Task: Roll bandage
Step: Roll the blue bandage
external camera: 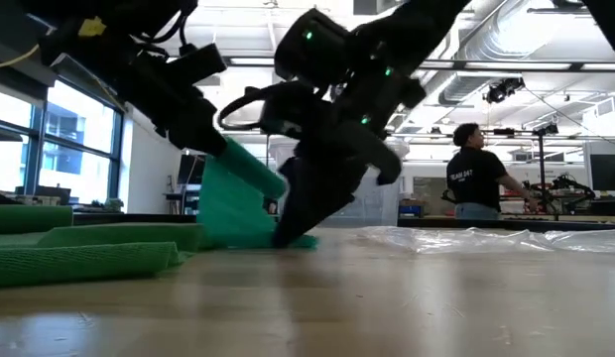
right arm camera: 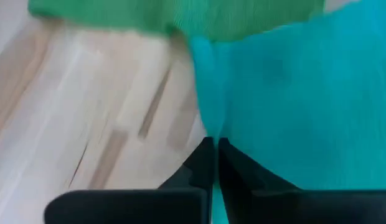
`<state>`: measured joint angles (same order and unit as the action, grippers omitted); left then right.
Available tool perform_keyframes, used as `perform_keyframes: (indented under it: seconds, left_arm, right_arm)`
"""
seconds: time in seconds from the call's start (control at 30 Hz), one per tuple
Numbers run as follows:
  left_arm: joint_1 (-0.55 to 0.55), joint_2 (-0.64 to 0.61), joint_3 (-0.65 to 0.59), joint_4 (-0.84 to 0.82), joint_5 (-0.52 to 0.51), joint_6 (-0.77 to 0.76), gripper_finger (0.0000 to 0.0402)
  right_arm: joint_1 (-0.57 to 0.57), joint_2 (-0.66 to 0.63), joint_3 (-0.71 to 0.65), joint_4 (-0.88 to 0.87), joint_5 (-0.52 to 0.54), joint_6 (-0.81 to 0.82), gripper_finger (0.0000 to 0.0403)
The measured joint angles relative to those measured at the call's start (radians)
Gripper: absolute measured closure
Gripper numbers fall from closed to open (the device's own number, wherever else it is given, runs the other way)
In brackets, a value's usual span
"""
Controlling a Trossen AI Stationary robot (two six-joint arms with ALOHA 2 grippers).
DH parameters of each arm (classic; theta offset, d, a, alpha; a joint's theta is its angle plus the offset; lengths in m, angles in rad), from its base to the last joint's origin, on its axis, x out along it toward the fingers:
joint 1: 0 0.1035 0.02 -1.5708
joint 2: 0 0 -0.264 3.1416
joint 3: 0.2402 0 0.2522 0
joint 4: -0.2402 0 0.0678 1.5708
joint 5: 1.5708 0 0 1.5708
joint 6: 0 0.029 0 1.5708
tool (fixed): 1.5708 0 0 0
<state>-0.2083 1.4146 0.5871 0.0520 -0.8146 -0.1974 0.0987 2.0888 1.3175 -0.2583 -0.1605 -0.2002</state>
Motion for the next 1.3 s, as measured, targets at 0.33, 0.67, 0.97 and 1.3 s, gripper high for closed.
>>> perform_keyframes:
  seconds: [0.33,0.67,0.97,1.3]
  left_arm:
    - [-0.060,-0.006,-0.201,0.316,0.095,-0.063,0.0401]
    - [-0.137,-0.007,-0.214,0.439,0.228,-0.063,0.0401]
    - [-0.160,-0.007,-0.184,0.487,0.381,-0.063,0.0401]
    - [-0.160,-0.007,-0.152,0.485,0.518,-0.055,0.0401]
  right_arm:
    - [0.171,-0.269,0.003,-0.223,0.122,0.119,0.0401]
    - [0.285,-0.505,0.004,-0.182,0.444,0.164,0.0402]
    - [0.280,-0.592,0.004,-0.141,0.726,0.159,0.0403]
    - [0.141,-0.589,0.004,-0.171,0.740,0.222,0.0403]
